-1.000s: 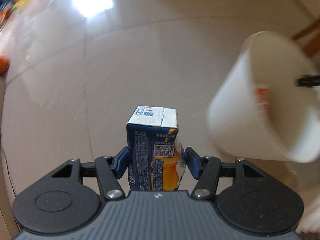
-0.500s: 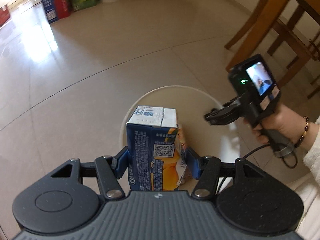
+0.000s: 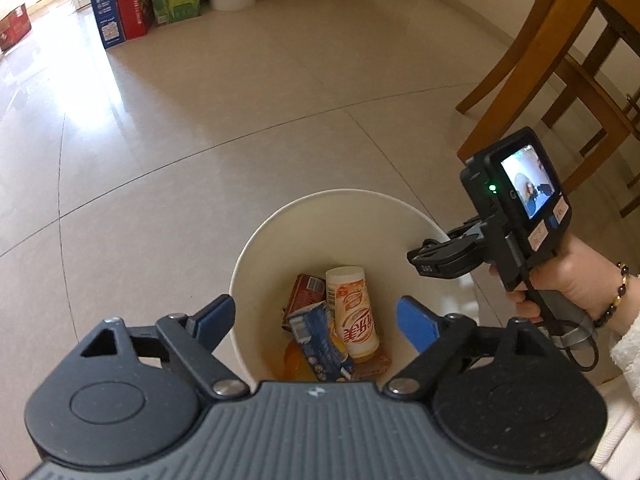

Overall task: Collect trash
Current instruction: 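Carry the juice carton over the bin and open the left gripper, then move the left gripper back toward the crumpled white paper ball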

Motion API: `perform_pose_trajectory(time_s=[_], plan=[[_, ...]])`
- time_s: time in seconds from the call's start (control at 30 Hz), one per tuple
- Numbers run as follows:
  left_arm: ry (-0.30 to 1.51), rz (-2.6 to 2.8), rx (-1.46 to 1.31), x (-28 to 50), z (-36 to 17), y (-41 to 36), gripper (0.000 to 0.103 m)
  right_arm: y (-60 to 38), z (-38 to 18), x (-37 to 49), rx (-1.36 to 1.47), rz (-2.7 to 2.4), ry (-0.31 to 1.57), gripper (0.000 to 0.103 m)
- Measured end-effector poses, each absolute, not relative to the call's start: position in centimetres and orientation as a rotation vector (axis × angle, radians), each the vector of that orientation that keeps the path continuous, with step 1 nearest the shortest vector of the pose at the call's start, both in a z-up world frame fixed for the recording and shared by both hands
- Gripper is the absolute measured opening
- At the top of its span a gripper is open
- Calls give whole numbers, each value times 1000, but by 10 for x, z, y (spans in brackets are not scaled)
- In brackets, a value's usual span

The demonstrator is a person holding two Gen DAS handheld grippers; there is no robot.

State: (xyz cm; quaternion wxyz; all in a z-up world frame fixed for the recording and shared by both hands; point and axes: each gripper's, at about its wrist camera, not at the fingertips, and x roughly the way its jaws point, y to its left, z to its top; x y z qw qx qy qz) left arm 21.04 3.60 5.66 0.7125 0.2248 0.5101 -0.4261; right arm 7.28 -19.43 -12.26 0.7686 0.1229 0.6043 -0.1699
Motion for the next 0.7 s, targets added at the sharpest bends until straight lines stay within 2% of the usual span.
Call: perform_pose_trajectory(time_s=[0.37, 0.7], plan=[[1075, -877, 468, 213, 59, 56, 91, -193, -123, 73, 266, -367, 1311, 16], [988, -719, 449, 219, 42, 113, 93, -194, -123, 72, 261, -366, 1310, 16]])
